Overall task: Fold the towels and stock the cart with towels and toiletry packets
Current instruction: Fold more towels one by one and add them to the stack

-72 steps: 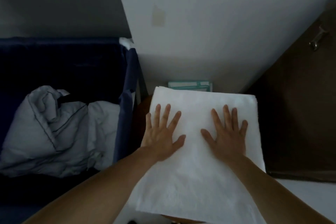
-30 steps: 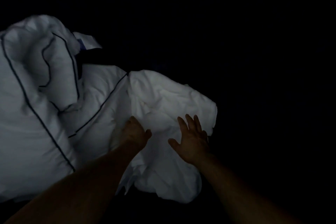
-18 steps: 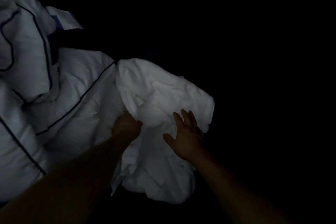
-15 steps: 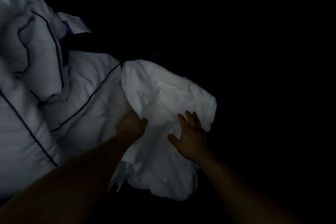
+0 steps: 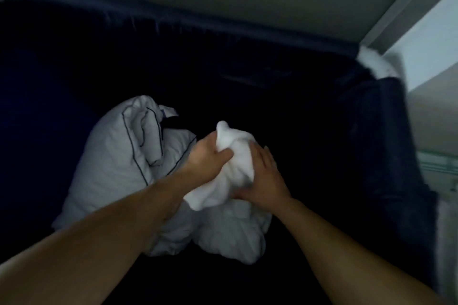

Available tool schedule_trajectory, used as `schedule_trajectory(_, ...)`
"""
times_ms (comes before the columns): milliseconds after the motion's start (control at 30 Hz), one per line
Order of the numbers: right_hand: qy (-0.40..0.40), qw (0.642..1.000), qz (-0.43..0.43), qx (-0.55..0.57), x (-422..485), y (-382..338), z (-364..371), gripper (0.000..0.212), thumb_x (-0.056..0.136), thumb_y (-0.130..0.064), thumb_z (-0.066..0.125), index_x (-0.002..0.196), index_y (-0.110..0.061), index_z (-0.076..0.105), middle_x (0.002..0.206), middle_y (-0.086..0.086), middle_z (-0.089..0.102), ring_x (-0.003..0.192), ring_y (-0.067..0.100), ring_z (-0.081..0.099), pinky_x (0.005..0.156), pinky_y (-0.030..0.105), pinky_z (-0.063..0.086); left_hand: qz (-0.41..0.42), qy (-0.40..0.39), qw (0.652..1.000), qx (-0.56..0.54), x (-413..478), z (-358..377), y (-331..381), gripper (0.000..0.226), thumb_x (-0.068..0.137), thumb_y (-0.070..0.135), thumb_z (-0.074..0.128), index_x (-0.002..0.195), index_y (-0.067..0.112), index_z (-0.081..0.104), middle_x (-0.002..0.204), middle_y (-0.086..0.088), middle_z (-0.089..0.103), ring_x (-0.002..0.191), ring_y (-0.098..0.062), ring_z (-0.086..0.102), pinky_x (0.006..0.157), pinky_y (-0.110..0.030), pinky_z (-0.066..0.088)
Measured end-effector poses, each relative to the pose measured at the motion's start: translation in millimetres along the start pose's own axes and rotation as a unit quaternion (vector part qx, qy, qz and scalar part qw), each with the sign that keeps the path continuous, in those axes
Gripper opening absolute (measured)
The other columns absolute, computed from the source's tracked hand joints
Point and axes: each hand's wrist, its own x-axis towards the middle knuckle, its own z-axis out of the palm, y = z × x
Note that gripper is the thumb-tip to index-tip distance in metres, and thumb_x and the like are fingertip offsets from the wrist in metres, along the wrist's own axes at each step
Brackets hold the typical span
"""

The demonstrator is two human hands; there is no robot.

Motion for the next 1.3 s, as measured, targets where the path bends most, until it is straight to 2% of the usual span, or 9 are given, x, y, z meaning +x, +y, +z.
schedule_trajectory(133,0.117,0.99,-0.059,0.054,-39,-53,-59,0.125,0.061,-0.066,0.079,0.157,-0.032,0.007,0.162,-0.003,0.025,0.148,0.013,0.028,0.118,0.038,0.031,0.15,0.047,0.987,-0.028,-66,-56,78,0.023,0.088,0.021,0.062,0.11,0.012,0.062,0.094,0.002,0.067,0.092,-0.014,0.066,0.065,-0.015,0.046)
schedule_trajectory(200,0.135,0.971,-0.068,0.184,-57,-83,-87,0.094,0.064,-0.034,0.088,0.138,-0.056,0.034,0.135,-0.024,0.055,0.121,-0.002,0.056,0.093,0.022,0.052,0.203,0.033,0.978,-0.044,-99,-72,110,0.022,0.086,0.018,0.063,0.106,0.01,0.063,0.092,-0.002,0.07,0.089,-0.015,0.069,0.067,-0.021,0.052)
schedule_trajectory(300,0.159,0.934,-0.084,0.307,-81,-123,-126,0.026,0.073,-0.036,0.078,0.095,-0.032,0.065,0.081,-0.011,0.07,0.077,0.009,0.068,0.06,0.026,0.05,0.266,-0.008,0.958,-0.109,-144,-96,152,0.026,0.08,0.019,0.066,0.105,0.009,0.067,0.095,-0.008,0.073,0.09,-0.017,0.071,0.074,-0.03,0.059)
schedule_trajectory(433,0.228,0.852,-0.064,0.468,-130,-165,-172,0.043,0.06,-0.03,0.088,0.1,-0.024,0.072,0.093,-0.002,0.077,0.084,0.02,0.074,0.058,0.026,0.056,0.332,-0.032,0.924,-0.187,-198,-138,184,0.043,0.076,0.052,0.065,0.092,0.011,0.07,0.085,0.006,0.071,0.079,-0.005,0.068,0.066,-0.022,0.055)
schedule_trajectory(567,0.272,0.805,-0.115,0.515,-195,-215,-229,0.044,0.044,-0.033,0.089,0.087,-0.036,0.078,0.092,-0.006,0.078,0.082,0.013,0.075,0.059,0.026,0.057,0.351,0.005,0.923,-0.159,-218,-172,170,0.033,0.089,0.034,0.063,0.107,0.006,0.061,0.102,0.0,0.062,0.091,-0.013,0.058,0.083,-0.037,0.049)
schedule_trajectory(667,0.285,0.787,-0.155,0.524,-250,-252,-268,0.045,0.041,-0.026,0.085,0.086,-0.022,0.077,0.088,0.001,0.077,0.08,0.018,0.075,0.058,0.029,0.056,0.299,-0.025,0.954,0.013,-234,-175,143,0.105,0.074,0.028,0.087,0.156,0.026,0.021,0.152,0.003,0.038,0.136,-0.017,0.04,0.112,-0.038,0.037)
schedule_trajectory(767,0.296,0.778,-0.157,0.531,-306,-281,-302,0.055,0.042,-0.025,0.081,0.094,-0.012,0.073,0.084,0.005,0.075,0.076,0.023,0.074,0.056,0.031,0.055,0.305,-0.098,0.946,0.045,-263,-152,145,0.126,0.052,0.051,0.094,0.152,0.046,0.017,0.153,0.011,0.035,0.138,-0.015,0.036,0.113,-0.043,0.037)
schedule_trajectory(1067,0.356,0.64,-0.25,0.633,-424,-289,-379,0.028,0.083,-0.01,0.066,0.111,-0.007,0.067,0.11,0.015,0.068,0.103,0.035,0.066,0.093,0.05,0.053,0.281,-0.082,0.948,-0.12,-317,-79,204,0.049,0.086,0.036,0.073,0.132,0.029,0.056,0.115,0.007,0.068,0.103,-0.015,0.065,0.086,-0.034,0.054)
schedule_trajectory(1300,0.474,0.614,-0.224,0.59,-503,-211,-445,0.028,0.081,-0.012,0.074,0.108,-0.011,0.067,0.11,0.011,0.07,0.092,0.03,0.069,0.071,0.036,0.056,0.363,-0.049,0.88,-0.303,-388,-69,330,0.021,0.092,0.024,0.061,0.11,0.019,0.069,0.101,-0.007,0.076,0.1,-0.03,0.07,0.085,-0.047,0.059)
